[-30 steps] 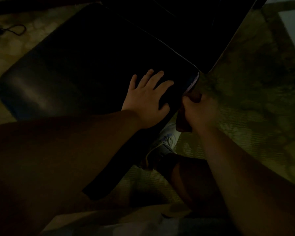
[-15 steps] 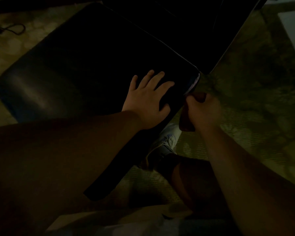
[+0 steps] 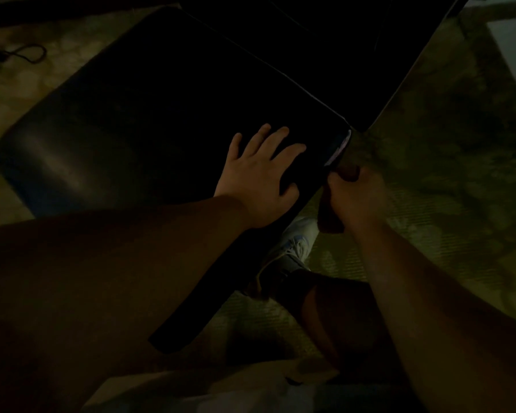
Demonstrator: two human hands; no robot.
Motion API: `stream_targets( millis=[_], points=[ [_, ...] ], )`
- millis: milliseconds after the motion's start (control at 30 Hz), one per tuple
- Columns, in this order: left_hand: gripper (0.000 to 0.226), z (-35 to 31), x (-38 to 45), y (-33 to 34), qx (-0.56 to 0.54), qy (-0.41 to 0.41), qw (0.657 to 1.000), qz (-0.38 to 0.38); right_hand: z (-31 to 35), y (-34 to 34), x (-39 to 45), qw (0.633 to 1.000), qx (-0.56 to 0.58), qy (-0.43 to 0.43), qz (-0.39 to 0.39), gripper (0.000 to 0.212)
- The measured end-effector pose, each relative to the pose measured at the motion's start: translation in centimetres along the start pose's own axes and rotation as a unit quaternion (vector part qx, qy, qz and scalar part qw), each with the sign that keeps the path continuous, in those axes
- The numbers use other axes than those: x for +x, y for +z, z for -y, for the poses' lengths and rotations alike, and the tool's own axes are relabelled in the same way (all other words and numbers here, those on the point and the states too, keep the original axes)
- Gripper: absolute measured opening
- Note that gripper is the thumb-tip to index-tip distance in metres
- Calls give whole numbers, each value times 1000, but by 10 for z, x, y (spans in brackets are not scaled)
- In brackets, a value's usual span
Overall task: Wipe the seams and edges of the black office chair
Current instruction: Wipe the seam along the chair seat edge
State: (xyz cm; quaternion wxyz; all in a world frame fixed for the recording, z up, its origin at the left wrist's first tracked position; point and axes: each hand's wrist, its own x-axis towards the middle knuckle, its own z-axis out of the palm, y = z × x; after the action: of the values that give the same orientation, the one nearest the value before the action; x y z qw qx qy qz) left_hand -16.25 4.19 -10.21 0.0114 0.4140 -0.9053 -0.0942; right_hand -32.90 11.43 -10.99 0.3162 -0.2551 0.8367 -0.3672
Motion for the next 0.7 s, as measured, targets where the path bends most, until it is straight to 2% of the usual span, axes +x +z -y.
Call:
stream_targets(
  millis=[133,233,500,600,700],
  points=[
    [68,-1,1,1,-3,-2,1000,-1,2,-5,1,1000,13,-13,-12,17],
    [70,-1,1,1,3,-2,1000,1,9,-1,-2,999,17,-44,19,16],
    [67,0,0,0,-1,-1,1000,-3,2,-4,2,999,15,-14,-31,25],
    [68,0,0,0,0,-3,1000,4,8,-4,1,999,37,-20,-14,17],
    [69,0,0,-1,-6,-4,1000,7,2,-1,4,1000,7,1,-10,21]
  ],
)
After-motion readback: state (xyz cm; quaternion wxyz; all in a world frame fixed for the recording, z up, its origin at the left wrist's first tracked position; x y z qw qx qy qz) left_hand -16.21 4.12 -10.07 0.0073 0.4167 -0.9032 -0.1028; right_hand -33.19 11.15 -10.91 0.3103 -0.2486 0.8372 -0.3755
